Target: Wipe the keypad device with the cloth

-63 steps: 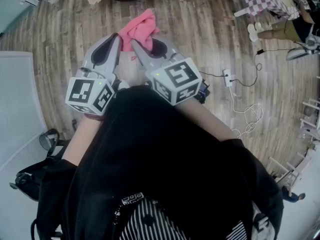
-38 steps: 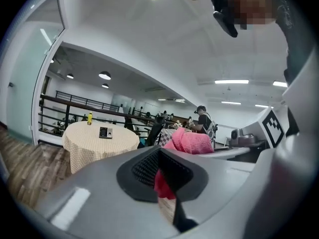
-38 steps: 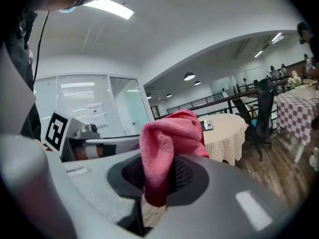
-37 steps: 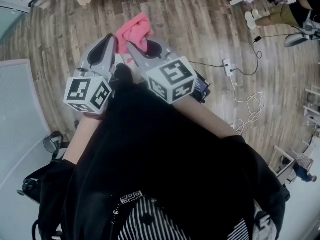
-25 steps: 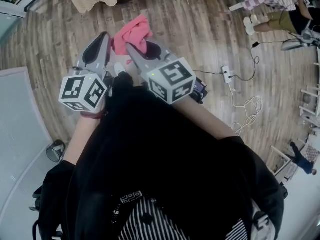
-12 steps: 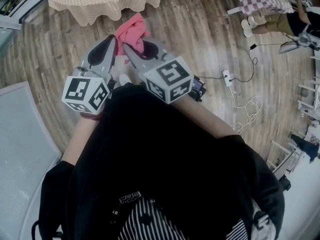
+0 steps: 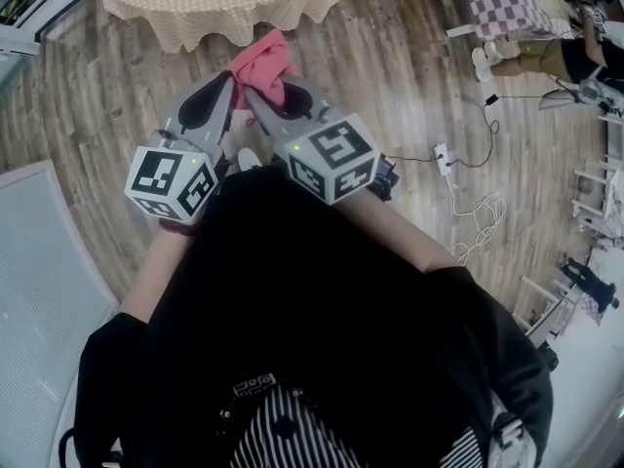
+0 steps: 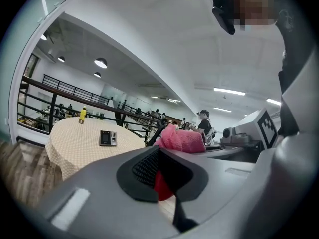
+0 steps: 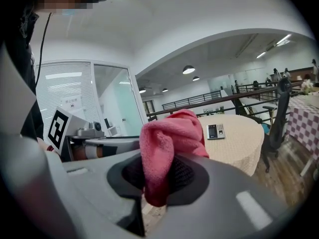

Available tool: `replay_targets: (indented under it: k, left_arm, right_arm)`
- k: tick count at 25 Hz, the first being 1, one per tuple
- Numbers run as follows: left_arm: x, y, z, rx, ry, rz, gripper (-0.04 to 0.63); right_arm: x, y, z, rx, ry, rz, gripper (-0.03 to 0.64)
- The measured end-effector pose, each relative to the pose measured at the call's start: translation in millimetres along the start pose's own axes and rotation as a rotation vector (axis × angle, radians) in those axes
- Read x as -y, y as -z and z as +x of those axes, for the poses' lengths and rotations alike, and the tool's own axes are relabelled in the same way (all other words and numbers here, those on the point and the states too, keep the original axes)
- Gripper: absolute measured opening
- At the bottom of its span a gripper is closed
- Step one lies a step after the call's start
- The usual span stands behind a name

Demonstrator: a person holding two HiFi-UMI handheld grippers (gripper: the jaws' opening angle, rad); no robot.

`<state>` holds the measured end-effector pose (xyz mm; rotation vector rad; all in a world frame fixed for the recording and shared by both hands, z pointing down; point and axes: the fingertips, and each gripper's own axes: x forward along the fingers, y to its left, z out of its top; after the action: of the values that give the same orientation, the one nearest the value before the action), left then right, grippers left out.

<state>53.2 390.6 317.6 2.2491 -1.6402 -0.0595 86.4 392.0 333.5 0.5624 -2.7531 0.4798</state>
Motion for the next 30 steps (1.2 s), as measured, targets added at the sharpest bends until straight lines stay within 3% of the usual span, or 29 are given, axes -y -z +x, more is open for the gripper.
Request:
replay_targets:
  k: [16,30]
  left_arm:
    - [-91.5,-23.0,12.9,0.024,-0.1,-0.022,-0.008]
    - [-180.7,-82.1,138.6,0.034,-0.178,-0.04,-0.008]
  right_arm:
    - [5.3,-27.1,92.2,-0.037,-0.106,-0.038,0.075]
    - [121.7,-105.8,185.2,-0.067,-0.17,-0.044,0.075]
